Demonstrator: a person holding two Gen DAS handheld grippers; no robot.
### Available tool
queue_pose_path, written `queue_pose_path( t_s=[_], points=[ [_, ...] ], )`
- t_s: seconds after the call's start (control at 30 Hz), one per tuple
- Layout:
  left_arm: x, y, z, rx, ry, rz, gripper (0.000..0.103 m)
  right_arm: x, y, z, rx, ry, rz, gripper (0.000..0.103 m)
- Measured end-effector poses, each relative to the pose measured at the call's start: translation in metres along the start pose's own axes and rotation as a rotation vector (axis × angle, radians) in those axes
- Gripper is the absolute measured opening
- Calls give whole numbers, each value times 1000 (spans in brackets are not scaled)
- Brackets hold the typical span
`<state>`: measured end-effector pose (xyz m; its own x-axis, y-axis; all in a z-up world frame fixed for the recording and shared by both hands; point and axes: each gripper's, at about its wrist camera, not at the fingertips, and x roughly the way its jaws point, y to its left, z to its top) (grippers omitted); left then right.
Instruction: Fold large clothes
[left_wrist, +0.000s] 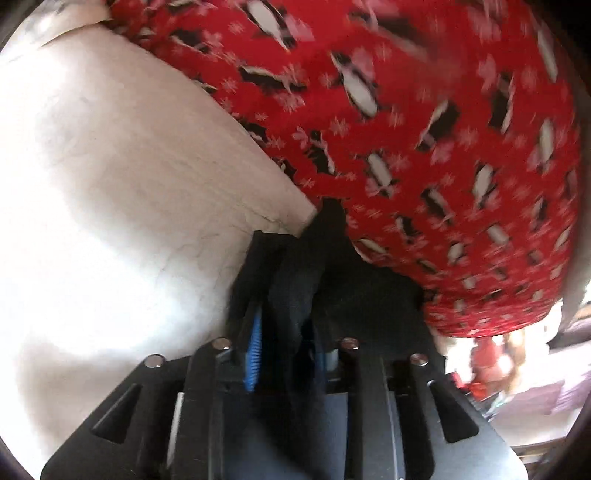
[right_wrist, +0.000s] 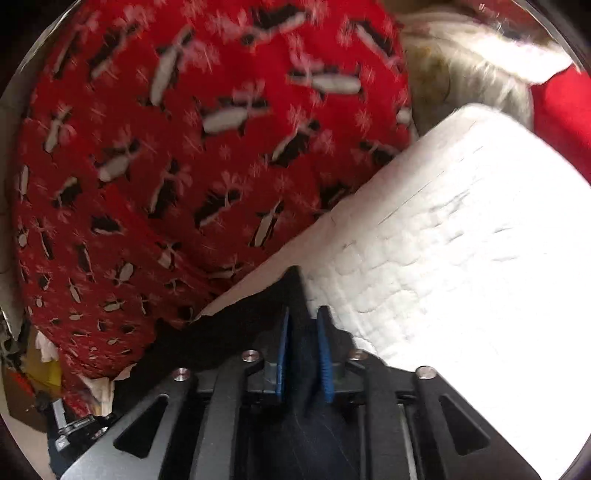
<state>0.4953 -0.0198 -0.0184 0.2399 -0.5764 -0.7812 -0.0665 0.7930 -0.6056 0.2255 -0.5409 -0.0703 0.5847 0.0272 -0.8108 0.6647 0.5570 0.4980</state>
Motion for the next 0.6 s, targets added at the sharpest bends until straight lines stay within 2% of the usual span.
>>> queue_pose_path(
  t_s=[0.07, 0.1, 0.17, 0.23, 0.27, 0.3, 0.33, 0.37, 0.4, 0.43, 0.47, 0.5, 0.53, 0.57, 0.6],
  points=[
    [-23, -2, -7, 39, -32, -19, 23, -25, 7, -4, -41, -30, 47, 19],
    [-35, -6, -15, 77, -58, -10, 22, -38, 10, -9, -65, -46, 92, 20],
    [-57, -14, -36, 148, -111, -52, 24, -62, 16, -25, -124, -62, 190, 25],
    [-57, -25, -59, 203, -115, -51, 26, -67, 18, -45, -165, -41, 217, 38],
    [-49, -29, -70, 241, -98, 0, 26, -62, 18, -54, -180, -13, 193, 39],
    [-33, -34, -79, 276, -64, 93, 26, -51, 16, -64, -198, 37, 135, 37],
    [-11, -36, -87, 309, -6, 217, 26, -42, 14, -71, -209, 67, 85, 34],
    [1, -35, -91, 331, 21, 277, 26, -40, 13, -76, -220, 66, 52, 33],
    [6, -34, -96, 350, 16, 308, 27, -47, 13, -78, -219, 33, 42, 33],
    [2, -33, -98, 354, -5, 313, 27, -56, 13, -78, -193, 21, 32, 37],
    [-7, -33, -99, 334, -10, 310, 26, -70, 6, -75, -137, 9, 63, 38],
    [-17, -31, -101, 307, -12, 270, 26, -80, 0, -73, -107, -4, 90, 38],
    [-27, -27, -104, 283, -16, 216, 26, -96, -8, -71, -79, -24, 111, 47],
    [-37, -22, -109, 259, -15, 173, 26, -113, -20, -71, -59, -44, 100, 54],
    [-44, -19, -114, 245, -13, 135, 26, -128, -32, -75, -42, -61, 74, 66]
  ],
)
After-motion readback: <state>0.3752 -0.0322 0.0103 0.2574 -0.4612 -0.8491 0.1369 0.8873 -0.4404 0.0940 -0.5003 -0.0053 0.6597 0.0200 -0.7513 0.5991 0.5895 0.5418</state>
